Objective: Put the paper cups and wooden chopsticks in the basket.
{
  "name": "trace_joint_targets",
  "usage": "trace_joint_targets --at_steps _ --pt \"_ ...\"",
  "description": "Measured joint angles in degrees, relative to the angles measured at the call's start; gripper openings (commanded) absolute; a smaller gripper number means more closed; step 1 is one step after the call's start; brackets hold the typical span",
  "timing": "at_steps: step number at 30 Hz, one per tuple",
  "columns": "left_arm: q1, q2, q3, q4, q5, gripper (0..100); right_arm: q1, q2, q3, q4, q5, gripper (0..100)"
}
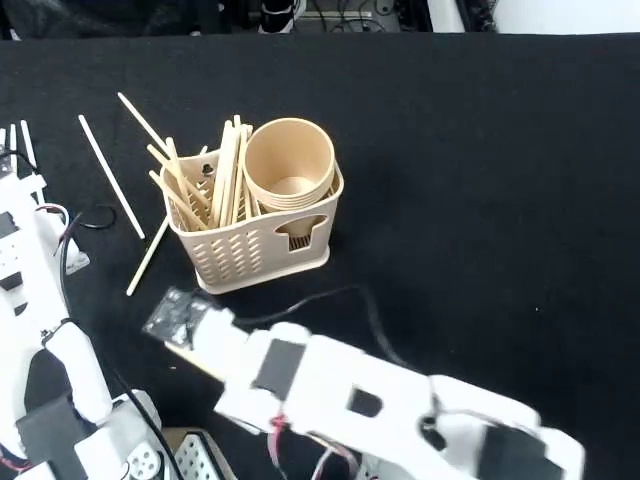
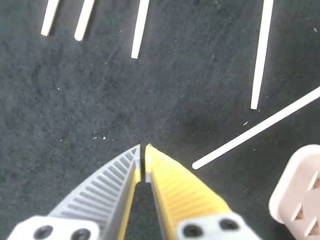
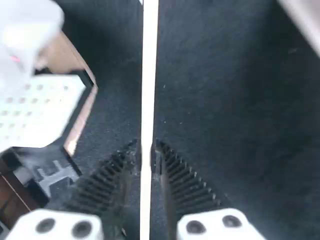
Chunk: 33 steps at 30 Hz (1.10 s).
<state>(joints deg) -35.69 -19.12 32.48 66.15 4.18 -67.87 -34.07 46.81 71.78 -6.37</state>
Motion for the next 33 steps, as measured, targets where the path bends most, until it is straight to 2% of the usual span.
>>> trace_joint_targets --at_steps 5,8,11,14,19,25,27,33 --pt "-0.9 0.0 2.7 -1.8 3.6 3 4.3 -19.3 -4.6 2.4 0.4 1.1" --pt "-1.7 0.0 5.5 -5.0 5.1 3 7.2 -30.0 -8.8 -0.4 3.0 1.1" --pt "-1.8 0.0 7.4 -7.3 5.6 3 9.2 -38.6 -10.8 -9.0 4.8 1.1" --pt "-1.8 0.0 7.6 -8.1 5.8 3 10.3 -42.9 -10.5 -22.4 6.0 1.1" --pt "-0.9 0.0 9.8 -10.5 5.8 3 14.5 -40.7 -2.4 -49.5 6.3 1.1" --pt "-0.8 0.0 10.9 -12.1 5.8 3 22.8 -27.6 10.4 -78.4 6.3 1.1" --pt "-0.8 0.0 10.9 -12.2 5.8 3 24.5 -23.1 12.2 -84.2 6.3 1.1" --pt "-0.8 0.0 10.9 -12.6 5.8 3 26.3 -11.9 16.2 -90.4 6.3 1.1"
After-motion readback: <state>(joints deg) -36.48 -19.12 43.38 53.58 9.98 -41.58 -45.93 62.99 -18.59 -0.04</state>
